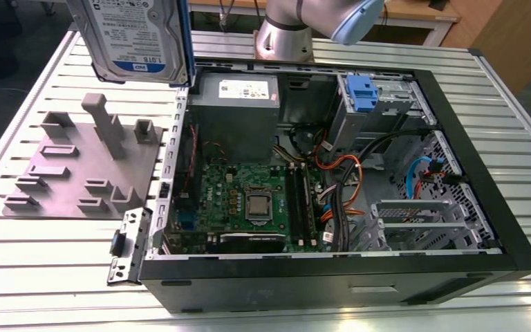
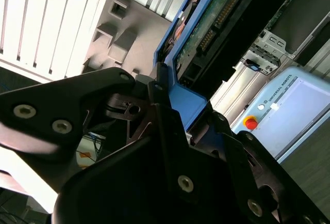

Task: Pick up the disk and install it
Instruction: 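Pick up the disk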

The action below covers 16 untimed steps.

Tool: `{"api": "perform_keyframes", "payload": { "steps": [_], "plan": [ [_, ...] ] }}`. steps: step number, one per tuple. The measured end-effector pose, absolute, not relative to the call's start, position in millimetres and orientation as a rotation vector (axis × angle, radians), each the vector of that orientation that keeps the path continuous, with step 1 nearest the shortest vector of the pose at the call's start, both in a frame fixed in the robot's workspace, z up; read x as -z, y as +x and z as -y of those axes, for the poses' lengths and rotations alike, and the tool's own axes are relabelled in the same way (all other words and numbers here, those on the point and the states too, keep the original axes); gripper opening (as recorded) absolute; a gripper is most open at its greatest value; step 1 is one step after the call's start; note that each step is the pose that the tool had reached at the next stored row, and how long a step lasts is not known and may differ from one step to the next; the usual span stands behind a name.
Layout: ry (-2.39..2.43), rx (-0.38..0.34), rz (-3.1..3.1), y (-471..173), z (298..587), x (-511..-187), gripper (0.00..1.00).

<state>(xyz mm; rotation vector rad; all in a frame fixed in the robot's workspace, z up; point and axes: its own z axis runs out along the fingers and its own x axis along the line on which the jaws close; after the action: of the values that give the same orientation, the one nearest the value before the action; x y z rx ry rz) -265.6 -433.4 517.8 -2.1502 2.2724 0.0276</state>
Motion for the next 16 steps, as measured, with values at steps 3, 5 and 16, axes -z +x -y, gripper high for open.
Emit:
{"api": "perform_keyframes", "payload": {
  "steps": [3, 5, 16],
  "plan": [
    [-2.15, -0.028, -2.272, -265.5, 433.3, -517.8, 0.36],
    [-2.15, -0.028, -2.272, -265.5, 433.4, -517.8, 0.36],
    [-2.15, -0.028, -2.272, -263.8, 433.4, -517.8, 0.36]
  ]
}}
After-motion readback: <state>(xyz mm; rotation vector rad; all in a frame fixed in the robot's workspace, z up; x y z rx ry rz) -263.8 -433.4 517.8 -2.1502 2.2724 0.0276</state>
